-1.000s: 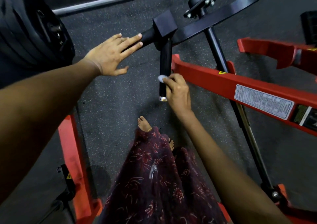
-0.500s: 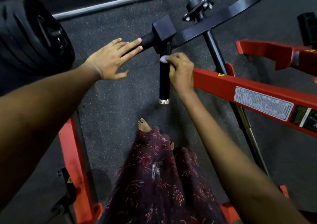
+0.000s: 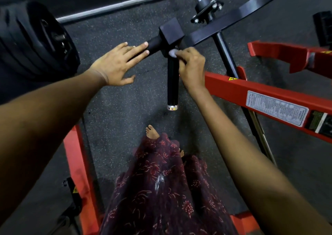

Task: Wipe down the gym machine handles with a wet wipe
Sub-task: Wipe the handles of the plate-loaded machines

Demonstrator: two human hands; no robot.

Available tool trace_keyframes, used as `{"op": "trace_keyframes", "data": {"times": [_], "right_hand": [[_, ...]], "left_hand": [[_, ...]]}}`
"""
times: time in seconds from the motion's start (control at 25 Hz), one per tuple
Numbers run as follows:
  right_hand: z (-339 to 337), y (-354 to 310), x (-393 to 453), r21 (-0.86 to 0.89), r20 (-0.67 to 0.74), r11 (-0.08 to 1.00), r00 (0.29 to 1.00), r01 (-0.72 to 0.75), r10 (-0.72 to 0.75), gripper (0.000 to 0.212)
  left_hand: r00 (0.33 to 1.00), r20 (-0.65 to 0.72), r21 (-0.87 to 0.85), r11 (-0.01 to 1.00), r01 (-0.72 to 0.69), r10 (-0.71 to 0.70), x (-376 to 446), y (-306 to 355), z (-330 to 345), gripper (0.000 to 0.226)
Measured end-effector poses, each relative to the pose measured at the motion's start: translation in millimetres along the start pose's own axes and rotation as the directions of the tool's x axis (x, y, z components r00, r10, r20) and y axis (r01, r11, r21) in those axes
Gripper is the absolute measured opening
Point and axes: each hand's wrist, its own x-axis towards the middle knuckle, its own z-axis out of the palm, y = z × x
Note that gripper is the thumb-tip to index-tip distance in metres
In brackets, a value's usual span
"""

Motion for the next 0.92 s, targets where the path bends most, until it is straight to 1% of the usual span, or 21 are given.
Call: {"op": "trace_keyframes", "data": {"times": [0.12,0.2,0.24,0.28,0.36,0.44,0.48,0.52,0.6,0.68,0.72,0.76,0.84,0.92], "right_hand": [[-12,5,-41,0.013,0.137,0.999,0.99,0.042,-0.044,0.027],[-24,5,-36,-0.015,0.247,0.997,0.966,0.077,-0.071,0.027],[-27,3,-22,-0.035,0.26,0.996,0.963,0.088,-0.076,0.027],[-26,1,-6,-0.041,0.227,0.995,0.971,0.091,-0.08,0.026],[-19,-5,21,-0.04,0.119,0.998,0.992,0.045,-0.04,0.023],[-8,-9,20,-0.042,0.068,0.999,0.998,0.007,-0.004,0.022],[-4,-7,10,-0.035,0.06,0.999,0.998,0.005,-0.002,0.025],[-3,-4,-4,-0.029,0.08,1.0,0.997,0.012,-0.01,0.028],[-12,-1,-30,-0.017,0.182,0.999,0.983,0.034,-0.031,0.028],[-27,-2,-31,-0.028,0.314,0.998,0.948,0.052,-0.04,0.028],[-30,-5,-22,-0.032,0.333,0.997,0.941,0.067,-0.052,0.029],[-30,-8,-9,-0.036,0.302,0.997,0.951,0.075,-0.061,0.029],[-23,-13,14,-0.065,0.184,0.998,0.983,0.021,-0.008,0.024],[-12,-19,15,-0.12,0.098,0.993,0.995,0.002,0.01,0.02]], "left_hand": [[1.0,-0.007,0.0,1.0,-0.001,0.001,-1,1,1,0.083],[1.0,-0.018,0.01,1.0,-0.012,0.012,-1,0,1,0.083],[1.0,-0.018,0.01,1.0,-0.013,0.013,-1,-1,1,0.083],[1.0,-0.016,0.006,1.0,-0.01,0.01,-1,0,1,0.083],[1.0,-0.011,0.006,1.0,0.001,-0.001,-1,1,0,0.083],[1.0,-0.011,0.005,1.0,0.002,-0.001,-1,1,1,0.082],[1.0,-0.015,0.007,1.0,0.001,-0.001,0,0,1,0.082],[1.0,-0.016,0.012,1.0,0.004,-0.003,0,0,1,0.082],[1.0,-0.015,0.007,1.0,0.002,-0.002,-1,0,2,0.082],[1.0,-0.025,0.012,1.0,-0.009,0.01,-1,-1,3,0.083],[1.0,-0.025,0.017,1.0,-0.013,0.013,-1,-2,3,0.083],[1.0,-0.023,0.017,1.0,-0.011,0.012,-2,-2,3,0.083],[1.0,-0.018,0.012,1.0,-0.006,0.006,-2,0,2,0.083],[1.0,-0.015,0.011,1.0,-0.005,0.005,-2,0,1,0.083]]}}
